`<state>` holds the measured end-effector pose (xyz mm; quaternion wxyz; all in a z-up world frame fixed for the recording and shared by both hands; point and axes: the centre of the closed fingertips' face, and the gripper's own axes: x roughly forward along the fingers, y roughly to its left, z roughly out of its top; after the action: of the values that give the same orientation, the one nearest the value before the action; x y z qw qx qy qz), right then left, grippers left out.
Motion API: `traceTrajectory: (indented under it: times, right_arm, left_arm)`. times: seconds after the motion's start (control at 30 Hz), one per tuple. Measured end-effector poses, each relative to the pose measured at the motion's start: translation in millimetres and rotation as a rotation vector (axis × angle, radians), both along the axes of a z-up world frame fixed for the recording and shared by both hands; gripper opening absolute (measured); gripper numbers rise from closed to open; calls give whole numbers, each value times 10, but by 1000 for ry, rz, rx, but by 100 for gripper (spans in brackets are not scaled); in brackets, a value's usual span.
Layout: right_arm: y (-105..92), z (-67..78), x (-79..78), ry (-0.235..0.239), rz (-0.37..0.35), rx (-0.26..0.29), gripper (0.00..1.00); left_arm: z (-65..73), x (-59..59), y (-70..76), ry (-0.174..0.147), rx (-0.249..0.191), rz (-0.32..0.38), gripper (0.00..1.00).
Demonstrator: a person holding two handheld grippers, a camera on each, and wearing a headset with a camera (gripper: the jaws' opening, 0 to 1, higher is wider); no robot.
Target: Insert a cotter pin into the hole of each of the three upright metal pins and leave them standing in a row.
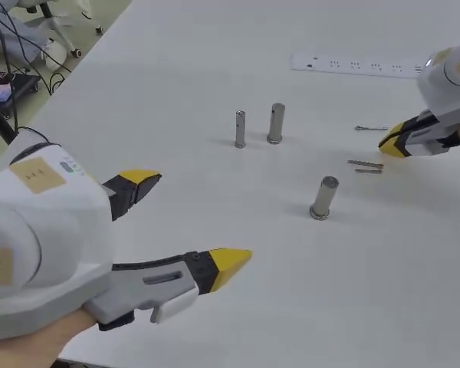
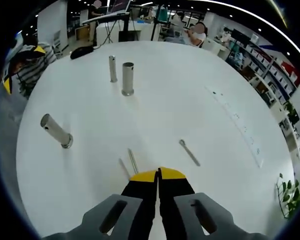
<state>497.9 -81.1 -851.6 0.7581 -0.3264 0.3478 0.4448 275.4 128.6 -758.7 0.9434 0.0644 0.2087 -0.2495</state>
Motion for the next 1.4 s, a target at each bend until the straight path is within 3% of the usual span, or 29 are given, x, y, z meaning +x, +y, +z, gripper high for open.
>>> traceTrajectory:
  times: [0.47, 0.97, 1.3, 1.4]
  right_arm:
    - [14, -31, 31, 1, 12, 1, 1]
    - [43, 16, 90, -40, 26, 4, 2]
    - [66, 13, 257, -66, 11, 8, 10]
    - [60, -1, 376, -70, 1, 10, 11]
  left_arm:
    - [8, 1, 16, -3, 0, 6, 76]
    - [-5, -12, 13, 1, 0, 8, 76]
    - [-20, 1, 21, 6, -2, 15, 76]
    - [-20, 4, 16, 8, 1, 16, 76]
